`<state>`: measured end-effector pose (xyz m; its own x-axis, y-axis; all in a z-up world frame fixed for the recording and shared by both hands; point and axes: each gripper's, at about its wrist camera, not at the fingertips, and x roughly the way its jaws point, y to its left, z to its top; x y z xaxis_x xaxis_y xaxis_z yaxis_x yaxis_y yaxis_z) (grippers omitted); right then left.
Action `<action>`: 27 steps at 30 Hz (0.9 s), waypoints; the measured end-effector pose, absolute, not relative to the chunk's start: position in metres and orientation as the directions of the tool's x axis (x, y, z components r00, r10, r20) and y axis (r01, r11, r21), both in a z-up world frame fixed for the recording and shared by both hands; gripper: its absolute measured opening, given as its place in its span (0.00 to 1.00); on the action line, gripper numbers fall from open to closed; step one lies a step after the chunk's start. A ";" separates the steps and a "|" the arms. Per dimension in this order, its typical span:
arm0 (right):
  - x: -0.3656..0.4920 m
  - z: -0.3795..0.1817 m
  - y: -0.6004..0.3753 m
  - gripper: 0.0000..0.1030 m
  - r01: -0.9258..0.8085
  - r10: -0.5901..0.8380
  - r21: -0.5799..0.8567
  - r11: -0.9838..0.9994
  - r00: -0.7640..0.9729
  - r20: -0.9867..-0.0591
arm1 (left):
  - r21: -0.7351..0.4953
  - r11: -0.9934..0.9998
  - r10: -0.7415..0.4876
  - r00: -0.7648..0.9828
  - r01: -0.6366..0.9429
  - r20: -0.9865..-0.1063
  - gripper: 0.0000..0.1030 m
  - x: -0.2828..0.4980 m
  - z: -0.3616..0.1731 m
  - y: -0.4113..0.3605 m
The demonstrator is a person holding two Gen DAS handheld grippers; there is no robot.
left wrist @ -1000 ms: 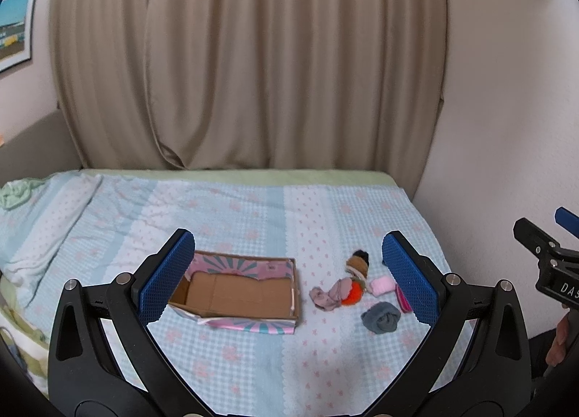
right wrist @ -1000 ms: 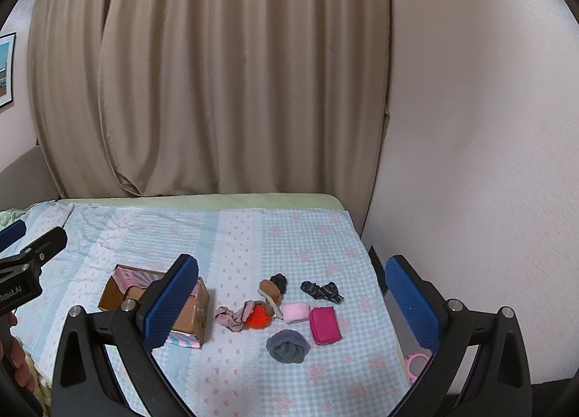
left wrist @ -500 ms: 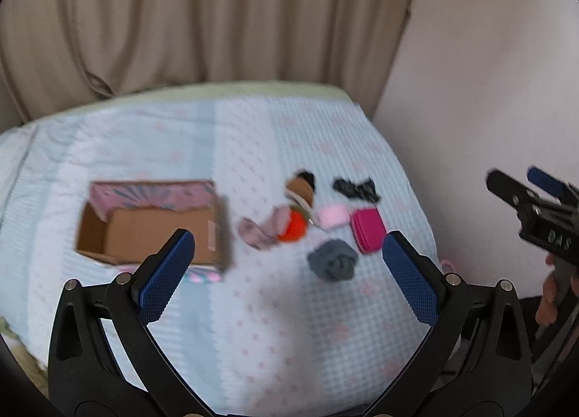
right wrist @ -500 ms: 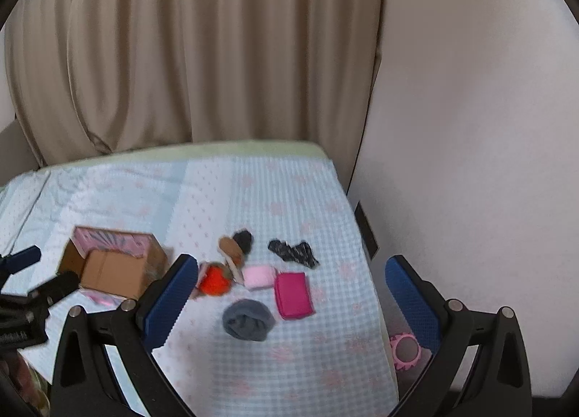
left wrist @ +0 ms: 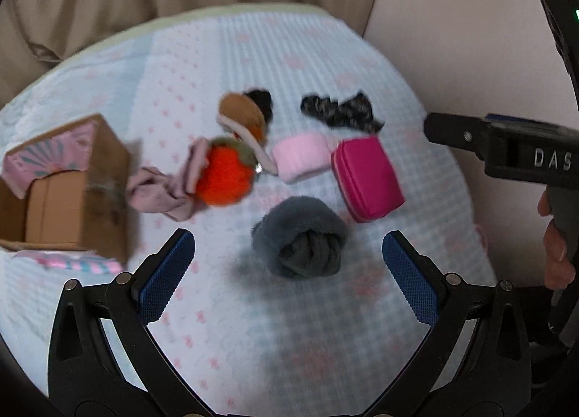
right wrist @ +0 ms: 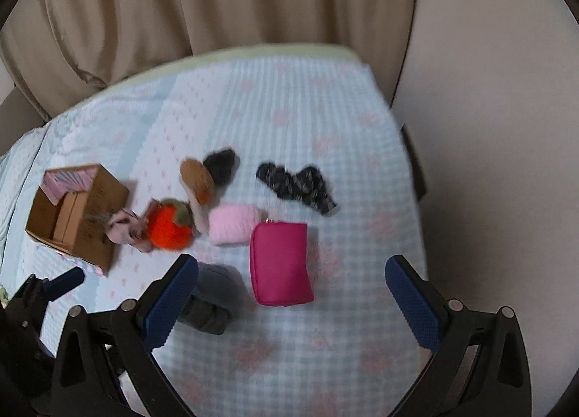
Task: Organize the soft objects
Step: 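Grasp the grey knit hat with the left gripper while the right gripper grasps the pink pouch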
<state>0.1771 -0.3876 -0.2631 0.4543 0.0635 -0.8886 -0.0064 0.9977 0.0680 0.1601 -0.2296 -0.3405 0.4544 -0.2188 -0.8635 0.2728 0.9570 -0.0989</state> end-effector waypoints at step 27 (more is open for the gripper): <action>0.233 -0.407 -0.378 0.52 -0.068 0.161 0.150 0.986 0.193 -0.968 | -0.027 0.934 -0.142 0.303 0.356 -0.942 0.57 0.213 -0.464 -0.280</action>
<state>0.2328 -0.3781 -0.4071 0.1929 0.1608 -0.9680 -0.0678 0.9863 0.1503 0.2132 -0.2801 -0.4639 0.3031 -0.1424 -0.9423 0.3561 0.9341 -0.0266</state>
